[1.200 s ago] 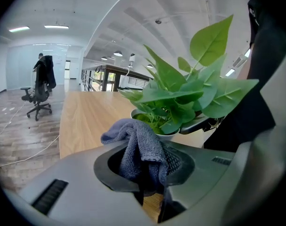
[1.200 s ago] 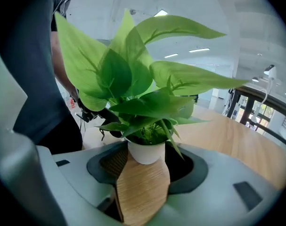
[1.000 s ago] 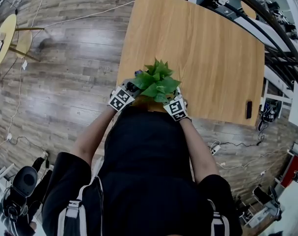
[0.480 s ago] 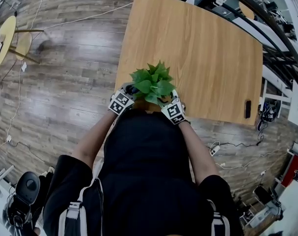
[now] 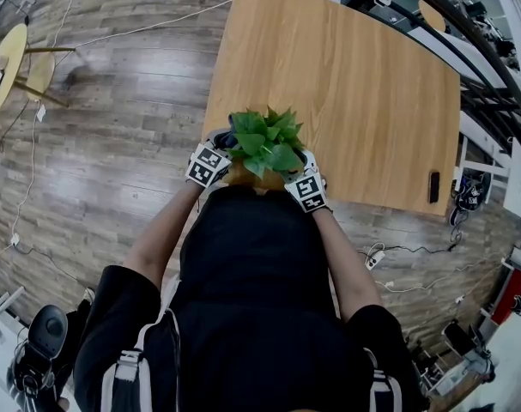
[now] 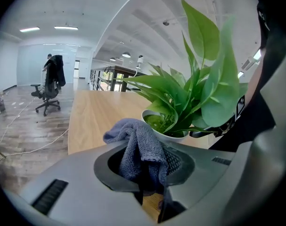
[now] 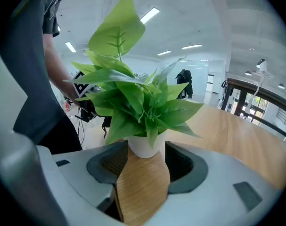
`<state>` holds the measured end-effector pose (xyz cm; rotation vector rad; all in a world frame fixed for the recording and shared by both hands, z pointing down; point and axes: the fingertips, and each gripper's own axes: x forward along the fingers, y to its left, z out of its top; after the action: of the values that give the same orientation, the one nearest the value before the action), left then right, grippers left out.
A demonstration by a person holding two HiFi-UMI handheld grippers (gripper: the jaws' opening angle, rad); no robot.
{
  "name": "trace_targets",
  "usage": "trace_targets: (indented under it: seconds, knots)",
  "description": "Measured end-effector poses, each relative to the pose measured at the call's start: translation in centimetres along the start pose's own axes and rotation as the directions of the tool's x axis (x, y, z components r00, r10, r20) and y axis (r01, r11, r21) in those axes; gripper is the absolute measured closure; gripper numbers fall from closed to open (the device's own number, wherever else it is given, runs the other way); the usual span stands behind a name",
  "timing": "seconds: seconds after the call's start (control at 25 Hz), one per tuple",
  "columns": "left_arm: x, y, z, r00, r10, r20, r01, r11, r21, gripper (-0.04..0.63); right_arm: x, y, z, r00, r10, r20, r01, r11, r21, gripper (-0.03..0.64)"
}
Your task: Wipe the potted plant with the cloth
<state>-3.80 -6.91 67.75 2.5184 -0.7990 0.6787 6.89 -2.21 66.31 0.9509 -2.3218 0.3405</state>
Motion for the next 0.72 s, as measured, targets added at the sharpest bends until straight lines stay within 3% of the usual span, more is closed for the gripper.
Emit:
trace_targets:
  seconds: [0.2, 0.52, 0.72]
  knots:
    - [1.3, -1.4, -1.0, 0.993, -0.07, -0.095, 0.079, 0.992, 0.103, 0.48, 0.6, 0.2, 1.4, 0.999, 0.03, 0.025, -0.029, 0.999, -0.044, 0.385]
    - [0.6, -2.7, -0.8, 0.992, -0.088, -0.087, 0.096, 0.992, 0.088, 0.48, 0.7, 0.0, 1.2, 1.0, 0.015, 0.02, -0.014, 1.0, -0.018, 0.385]
    - [-0.2, -4.9, -1.3, 0.987, -0.126, -0.097, 0.137, 0.984, 0.118, 0.48, 0.7, -0.1, 1.3, 1.0, 0.007, 0.022, -0.007, 1.0, 0.011, 0.385]
